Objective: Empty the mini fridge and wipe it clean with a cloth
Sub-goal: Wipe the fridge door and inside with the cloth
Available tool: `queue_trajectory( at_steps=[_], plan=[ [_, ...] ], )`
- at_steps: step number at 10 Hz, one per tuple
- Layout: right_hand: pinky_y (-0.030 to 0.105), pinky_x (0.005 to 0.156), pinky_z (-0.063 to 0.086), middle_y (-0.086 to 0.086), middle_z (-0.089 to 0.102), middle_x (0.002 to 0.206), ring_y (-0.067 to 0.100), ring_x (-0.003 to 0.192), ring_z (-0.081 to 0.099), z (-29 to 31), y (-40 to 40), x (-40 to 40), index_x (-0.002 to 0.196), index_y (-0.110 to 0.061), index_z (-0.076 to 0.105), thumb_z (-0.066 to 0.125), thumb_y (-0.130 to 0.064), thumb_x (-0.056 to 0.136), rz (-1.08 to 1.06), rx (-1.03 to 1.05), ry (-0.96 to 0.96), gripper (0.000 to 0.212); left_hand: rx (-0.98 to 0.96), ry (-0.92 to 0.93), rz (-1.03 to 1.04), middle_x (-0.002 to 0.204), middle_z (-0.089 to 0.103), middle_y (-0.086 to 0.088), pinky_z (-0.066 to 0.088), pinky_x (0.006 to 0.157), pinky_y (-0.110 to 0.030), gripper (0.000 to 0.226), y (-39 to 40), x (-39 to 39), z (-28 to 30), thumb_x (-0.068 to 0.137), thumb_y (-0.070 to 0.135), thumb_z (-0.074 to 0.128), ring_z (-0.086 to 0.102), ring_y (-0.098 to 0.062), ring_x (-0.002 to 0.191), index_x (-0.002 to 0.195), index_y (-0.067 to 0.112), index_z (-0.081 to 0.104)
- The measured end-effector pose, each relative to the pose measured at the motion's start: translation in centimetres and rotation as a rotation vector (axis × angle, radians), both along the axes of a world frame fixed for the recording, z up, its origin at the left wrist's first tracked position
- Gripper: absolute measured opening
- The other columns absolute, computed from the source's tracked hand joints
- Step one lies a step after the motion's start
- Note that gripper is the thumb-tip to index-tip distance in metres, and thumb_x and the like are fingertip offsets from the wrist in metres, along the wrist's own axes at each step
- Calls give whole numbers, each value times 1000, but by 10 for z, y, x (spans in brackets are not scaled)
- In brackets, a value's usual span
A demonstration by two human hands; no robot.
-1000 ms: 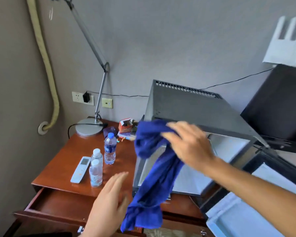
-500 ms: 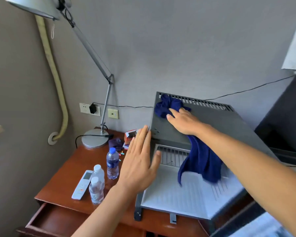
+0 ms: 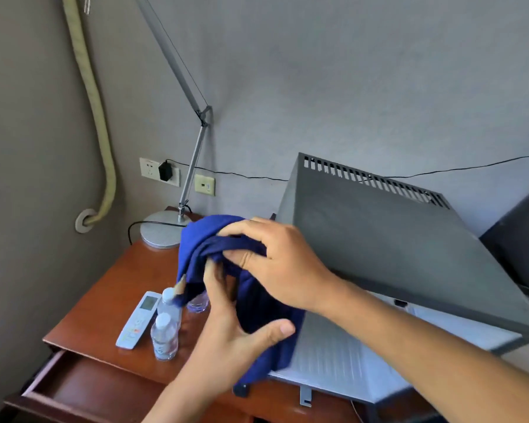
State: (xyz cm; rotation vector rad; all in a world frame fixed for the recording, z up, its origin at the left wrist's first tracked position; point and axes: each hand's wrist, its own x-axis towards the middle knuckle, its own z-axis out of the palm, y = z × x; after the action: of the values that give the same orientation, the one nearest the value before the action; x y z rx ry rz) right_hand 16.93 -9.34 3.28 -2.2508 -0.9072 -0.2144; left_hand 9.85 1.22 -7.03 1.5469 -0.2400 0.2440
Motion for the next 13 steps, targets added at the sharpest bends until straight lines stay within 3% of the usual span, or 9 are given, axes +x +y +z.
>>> queue_trajectory(
  at_steps=[1,2,3,4,5,7,9,11,13],
  plan=[
    [36,86,51,-10,71,103,12,91,66,12,20,5,120,-23,63,76,-24,88,-28,-67,-54,35,6,13,31,162,23,17,34,118,-22,130,10,23,-4,72,43,90,21,8,150,158,24,-5],
    [35,82,53,-5,73,91,18,81,67,37,25,30,136,-34,53,74,-29,87,-200,-168,-40,53,334,9,-7,164,11,32,33,116,-26,134,36,42,-20,73,61,84,16,8,150,156,49,-21],
    [29,88,52,-10,76,96,7,90,68,57,22,56,116,-28,73,69,-32,91,-366,-191,-12,25,625,26,184,164,28,8,45,110,-41,122,55,56,-55,73,52,85,35,-18,148,163,34,3],
    [32,74,47,2,69,75,11,70,59,53,24,82,93,-10,70,61,-43,89,-477,-132,150,35,608,218,242,125,63,3,56,88,-45,45,60,80,-75,86,42,74,64,-30,113,126,31,59],
    [35,92,54,-6,76,93,10,88,69,40,31,88,101,-24,74,64,-42,90,-448,-292,284,24,153,390,124,78,71,7,54,70,-43,25,61,109,-60,90,2,51,68,-10,73,95,20,69],
    [39,90,50,-6,52,122,22,108,59,11,35,59,127,-29,42,78,-46,77,-321,-780,237,64,-838,502,-107,90,77,-12,57,66,-38,27,58,136,16,101,-6,46,75,-23,76,111,8,67],
    [42,82,51,-5,56,104,18,91,58,6,36,56,106,-22,47,77,-31,80,-300,-472,175,41,-741,542,-251,105,79,-11,61,71,-30,25,44,129,19,107,28,46,77,-16,85,105,17,68],
    [43,101,47,-21,40,143,15,124,55,33,-9,59,144,-50,38,47,-79,82,-432,-724,-18,70,-852,665,-233,132,70,-6,52,104,-45,51,29,140,-1,104,50,47,68,-22,120,139,17,61],
    [41,108,40,-4,42,149,24,132,49,24,-80,90,144,-30,50,46,-68,91,-942,-553,148,65,-598,583,-185,139,60,-11,49,100,-27,64,6,134,-28,89,27,52,59,-5,111,149,7,43]
  ],
)
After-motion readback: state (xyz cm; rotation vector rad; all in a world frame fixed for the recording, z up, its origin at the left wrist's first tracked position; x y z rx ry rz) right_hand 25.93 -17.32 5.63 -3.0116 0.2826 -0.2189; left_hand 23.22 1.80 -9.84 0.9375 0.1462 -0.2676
